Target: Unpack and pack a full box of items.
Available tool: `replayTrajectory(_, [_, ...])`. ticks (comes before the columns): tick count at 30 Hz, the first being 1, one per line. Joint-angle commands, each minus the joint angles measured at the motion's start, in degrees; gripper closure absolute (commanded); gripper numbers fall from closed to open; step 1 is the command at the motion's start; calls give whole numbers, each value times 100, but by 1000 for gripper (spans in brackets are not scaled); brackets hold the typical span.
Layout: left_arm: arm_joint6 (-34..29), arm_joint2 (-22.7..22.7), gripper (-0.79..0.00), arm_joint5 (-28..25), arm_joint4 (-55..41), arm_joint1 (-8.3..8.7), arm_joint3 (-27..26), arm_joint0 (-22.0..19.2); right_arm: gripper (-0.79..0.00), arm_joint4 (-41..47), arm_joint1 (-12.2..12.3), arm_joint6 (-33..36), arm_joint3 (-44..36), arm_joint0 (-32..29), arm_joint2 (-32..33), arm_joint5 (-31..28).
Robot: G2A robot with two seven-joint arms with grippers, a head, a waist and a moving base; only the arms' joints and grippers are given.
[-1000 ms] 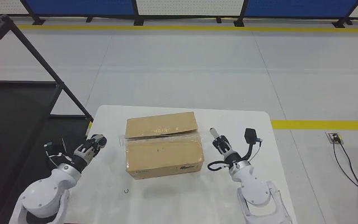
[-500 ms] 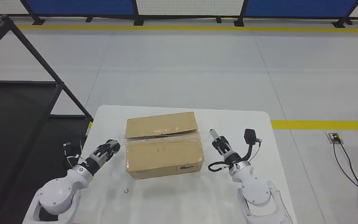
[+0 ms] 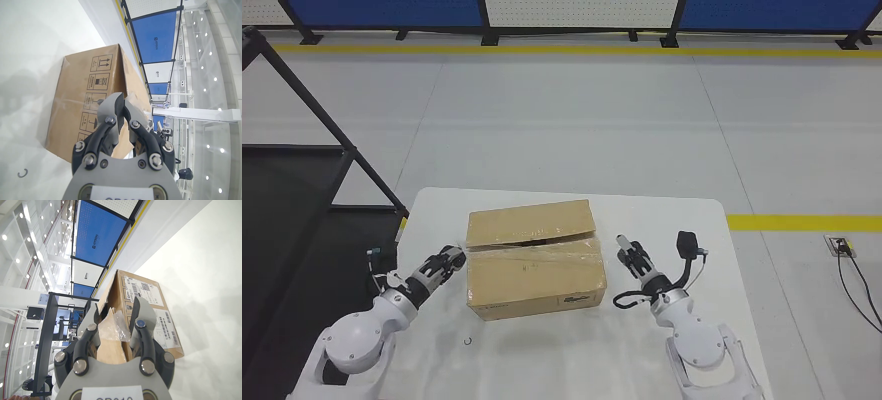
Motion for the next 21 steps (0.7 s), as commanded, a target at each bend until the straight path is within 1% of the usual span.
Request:
replayTrajectory(1, [9, 4, 0, -8, -4, 0, -1, 0, -148, 6, 7, 1, 17, 22, -16, -13])
replayTrajectory(3, [27, -1, 0, -17, -25, 0, -18, 3, -31, -3, 13, -11, 30, 40, -34, -25])
replayTrajectory(4, [55, -10, 0, -27, -47, -1, -31, 8, 0, -1, 16, -15, 30, 49, -43, -31])
replayTrajectory(5, [65, -17, 0, -29, -74, -2, -44, 18, 0, 4, 19, -22, 28, 56, -49, -34])
replayTrajectory(7, [80, -39, 0, -38, -91, 0, -78, 43, -31, 0, 27, -70, 5, 50, -40, -47])
replayTrajectory(10, [130, -85, 0, -54, -153, 0, -121, 88, 0, 17, 44, -127, -95, -35, 2, -77])
replayTrajectory(16, [256, -178, 0, -58, -319, -4, -235, 183, 0, 44, 80, -222, -288, -268, 78, -159])
replayTrajectory(21, [258, -228, 0, -76, -378, 0, -345, 241, 0, -6, 85, -276, -301, -179, -48, -211])
